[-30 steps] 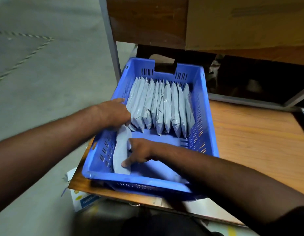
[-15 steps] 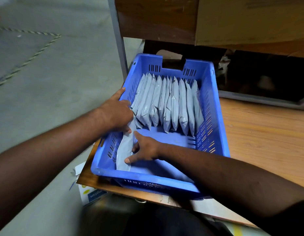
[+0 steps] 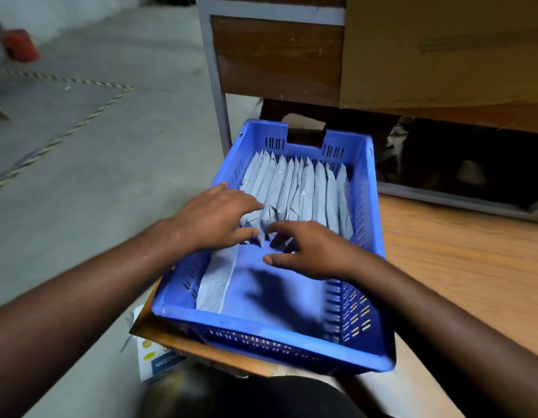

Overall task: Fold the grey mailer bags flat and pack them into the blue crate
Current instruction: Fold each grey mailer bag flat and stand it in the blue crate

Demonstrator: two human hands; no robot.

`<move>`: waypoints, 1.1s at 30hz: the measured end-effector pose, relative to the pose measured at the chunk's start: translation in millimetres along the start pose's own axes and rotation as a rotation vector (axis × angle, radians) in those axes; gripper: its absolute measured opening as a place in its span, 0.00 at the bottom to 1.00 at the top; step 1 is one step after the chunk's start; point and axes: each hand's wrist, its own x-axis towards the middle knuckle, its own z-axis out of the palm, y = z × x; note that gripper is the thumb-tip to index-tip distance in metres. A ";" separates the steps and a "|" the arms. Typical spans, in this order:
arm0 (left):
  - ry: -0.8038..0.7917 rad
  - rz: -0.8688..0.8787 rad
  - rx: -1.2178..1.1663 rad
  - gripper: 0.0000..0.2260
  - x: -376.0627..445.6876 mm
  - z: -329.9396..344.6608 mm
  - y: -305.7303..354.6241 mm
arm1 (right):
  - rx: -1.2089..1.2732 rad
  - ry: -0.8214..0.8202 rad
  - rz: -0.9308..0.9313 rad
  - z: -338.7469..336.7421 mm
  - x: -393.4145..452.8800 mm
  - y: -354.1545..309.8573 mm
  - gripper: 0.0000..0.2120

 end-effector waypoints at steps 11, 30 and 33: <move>0.200 0.210 -0.377 0.16 134.1 -14.7 179.1 | 0.556 0.819 0.057 -79.8 -159.0 121.2 0.07; 0.093 0.563 -0.042 0.16 381.9 92.8 546.3 | 0.177 1.061 0.693 -134.8 -350.4 465.4 0.22; 0.078 0.479 -0.081 0.18 400.9 107.4 569.5 | -0.121 0.907 0.777 -136.6 -342.0 494.9 0.21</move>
